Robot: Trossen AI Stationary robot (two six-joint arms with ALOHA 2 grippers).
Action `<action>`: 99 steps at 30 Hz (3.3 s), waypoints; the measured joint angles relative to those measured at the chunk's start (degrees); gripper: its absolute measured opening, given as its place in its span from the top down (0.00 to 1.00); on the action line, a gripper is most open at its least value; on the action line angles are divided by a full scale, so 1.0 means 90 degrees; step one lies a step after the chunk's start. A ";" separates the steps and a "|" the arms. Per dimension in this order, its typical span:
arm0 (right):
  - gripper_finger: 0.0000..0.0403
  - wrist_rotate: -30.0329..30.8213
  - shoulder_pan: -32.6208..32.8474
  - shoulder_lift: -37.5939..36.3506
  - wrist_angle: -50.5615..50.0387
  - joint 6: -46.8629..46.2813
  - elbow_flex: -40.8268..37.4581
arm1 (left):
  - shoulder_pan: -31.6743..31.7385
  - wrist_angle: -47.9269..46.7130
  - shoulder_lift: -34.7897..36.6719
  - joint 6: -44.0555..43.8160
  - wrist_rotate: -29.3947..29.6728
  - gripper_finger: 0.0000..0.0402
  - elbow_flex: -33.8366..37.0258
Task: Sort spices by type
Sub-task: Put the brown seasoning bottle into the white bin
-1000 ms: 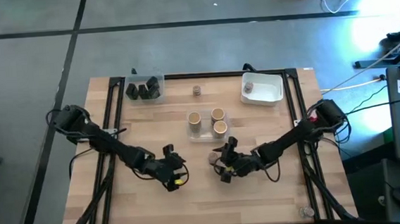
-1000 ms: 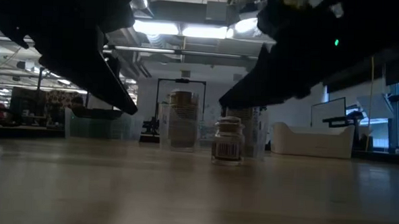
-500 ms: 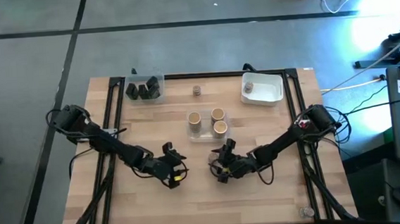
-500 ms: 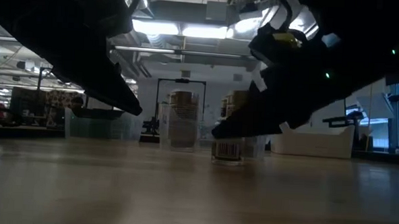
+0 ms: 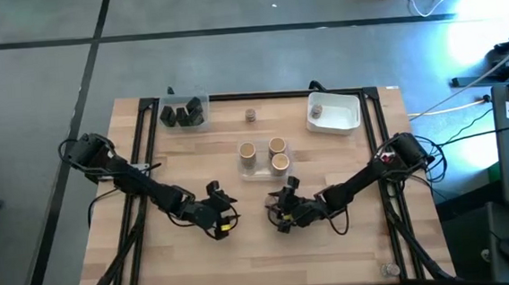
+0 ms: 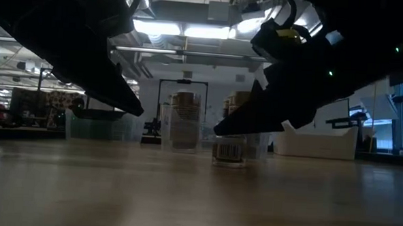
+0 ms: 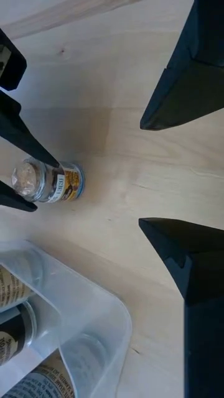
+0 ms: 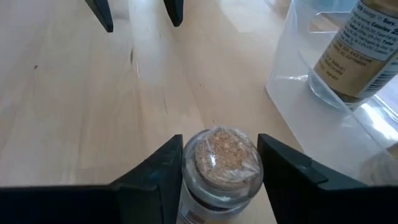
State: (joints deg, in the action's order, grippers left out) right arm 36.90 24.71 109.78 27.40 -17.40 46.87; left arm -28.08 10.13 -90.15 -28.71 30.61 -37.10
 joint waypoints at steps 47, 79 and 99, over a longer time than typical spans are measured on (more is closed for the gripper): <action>0.55 -0.0868 -0.5873 -0.5224 -0.3043 0.1438 -0.2204 | 0.0582 0.0005 -0.0005 0.0193 0.0367 0.44 -0.0002; 0.30 -0.2232 -0.6914 -0.4112 -0.0529 0.1130 -0.3293 | 0.1631 0.0277 0.1754 0.1970 0.0328 0.44 -0.0007; 0.23 -0.3058 -0.6909 -0.5382 -0.0737 0.1490 -0.3288 | 0.6179 -0.2667 -0.0456 0.3056 -0.1997 0.24 -0.3507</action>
State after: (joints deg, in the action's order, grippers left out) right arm 9.37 -37.47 61.34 20.76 -3.99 17.28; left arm 27.54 -13.87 -94.26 -1.21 12.64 -68.66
